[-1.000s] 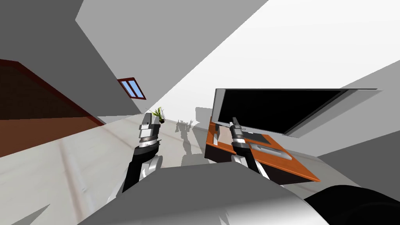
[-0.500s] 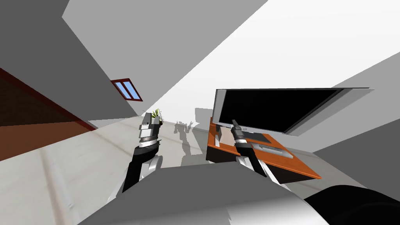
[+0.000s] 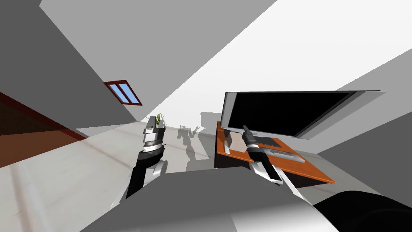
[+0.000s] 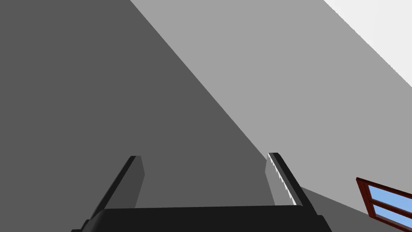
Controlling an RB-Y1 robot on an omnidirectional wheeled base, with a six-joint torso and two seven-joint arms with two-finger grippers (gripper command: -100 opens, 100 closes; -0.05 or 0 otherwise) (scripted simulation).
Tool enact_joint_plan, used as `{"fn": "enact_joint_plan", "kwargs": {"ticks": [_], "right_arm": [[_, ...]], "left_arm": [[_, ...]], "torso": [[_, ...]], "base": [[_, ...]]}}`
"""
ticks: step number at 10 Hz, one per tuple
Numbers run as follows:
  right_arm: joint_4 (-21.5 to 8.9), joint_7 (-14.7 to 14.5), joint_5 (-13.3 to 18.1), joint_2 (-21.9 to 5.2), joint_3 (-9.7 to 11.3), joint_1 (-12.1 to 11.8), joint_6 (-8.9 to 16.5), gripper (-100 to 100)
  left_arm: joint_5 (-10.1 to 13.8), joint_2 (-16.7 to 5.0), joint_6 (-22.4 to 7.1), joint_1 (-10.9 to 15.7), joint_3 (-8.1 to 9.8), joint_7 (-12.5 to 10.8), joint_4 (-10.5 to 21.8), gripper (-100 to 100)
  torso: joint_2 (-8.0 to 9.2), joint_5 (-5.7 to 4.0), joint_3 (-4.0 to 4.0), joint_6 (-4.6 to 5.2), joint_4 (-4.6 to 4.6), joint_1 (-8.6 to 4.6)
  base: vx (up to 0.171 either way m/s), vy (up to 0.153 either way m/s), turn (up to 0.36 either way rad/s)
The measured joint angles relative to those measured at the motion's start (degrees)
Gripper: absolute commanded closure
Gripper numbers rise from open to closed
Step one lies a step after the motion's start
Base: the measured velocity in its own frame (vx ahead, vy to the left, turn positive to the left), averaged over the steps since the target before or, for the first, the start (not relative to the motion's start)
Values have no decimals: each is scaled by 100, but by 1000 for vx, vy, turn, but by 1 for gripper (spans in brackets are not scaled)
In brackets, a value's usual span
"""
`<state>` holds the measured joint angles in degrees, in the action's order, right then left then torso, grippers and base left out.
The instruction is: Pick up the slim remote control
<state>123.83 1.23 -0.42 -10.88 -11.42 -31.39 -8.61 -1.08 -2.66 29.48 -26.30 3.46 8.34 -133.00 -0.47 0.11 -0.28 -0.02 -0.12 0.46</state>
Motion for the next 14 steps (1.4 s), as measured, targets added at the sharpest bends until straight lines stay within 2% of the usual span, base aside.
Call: {"fn": "enact_joint_plan", "kwargs": {"ticks": [1, 2, 7, 8, 9, 10, 12, 14], "right_arm": [[-58, 103, -47, -48, -95, 1, 147, -100], [-241, 222, -86, -70, -208, 70, 291, -100], [-460, 707, -311, -218, -633, 27, 958, -100], [-567, 800, -347, -230, -736, 116, 1159, -100], [-657, 958, -449, -286, -903, 82, 1375, -100], [-823, 1081, -510, -351, -994, 107, 1467, -100], [-939, 1342, -623, -282, -1217, -1, 1781, -100], [-1064, 1567, -739, -328, -1424, 27, 2162, -100]], "left_arm": [[0, 0, 0, 0, 0, 0, 0, 0], [0, 0, 0, 0, 0, 0, 0, 0], [0, 0, 0, 0, 0, 0, 0, 0], [0, 0, 0, 0, 0, 0, 0, 0], [0, 0, 0, -1, 0, 0, 0, 0], [0, 0, 0, 0, 0, 0, 0, 0], [0, 0, 0, 0, 0, 0, 0, 0], [0, 0, 0, 0, 0, 0, 0, 0]], "torso": [[11, -2, 6, 2, 3, -5], [5, -1, 4, 2, 2, 5], [18, -3, 10, 0, 4, -13], [9, -2, 6, 1, 3, -3], [-19, 2, -9, 2, -3, 12], [-11, 0, -7, -1, -3, -2], [-2, 0, -1, 2, 0, 4], [-3, -2, -1, 0, 0, -13]], "base": [[104, 151, -137], [97, 129, -59], [80, 109, -76], [194, 182, -151], [135, 132, -62], [91, 123, -76], [112, 140, -96], [101, 94, -54]]}}
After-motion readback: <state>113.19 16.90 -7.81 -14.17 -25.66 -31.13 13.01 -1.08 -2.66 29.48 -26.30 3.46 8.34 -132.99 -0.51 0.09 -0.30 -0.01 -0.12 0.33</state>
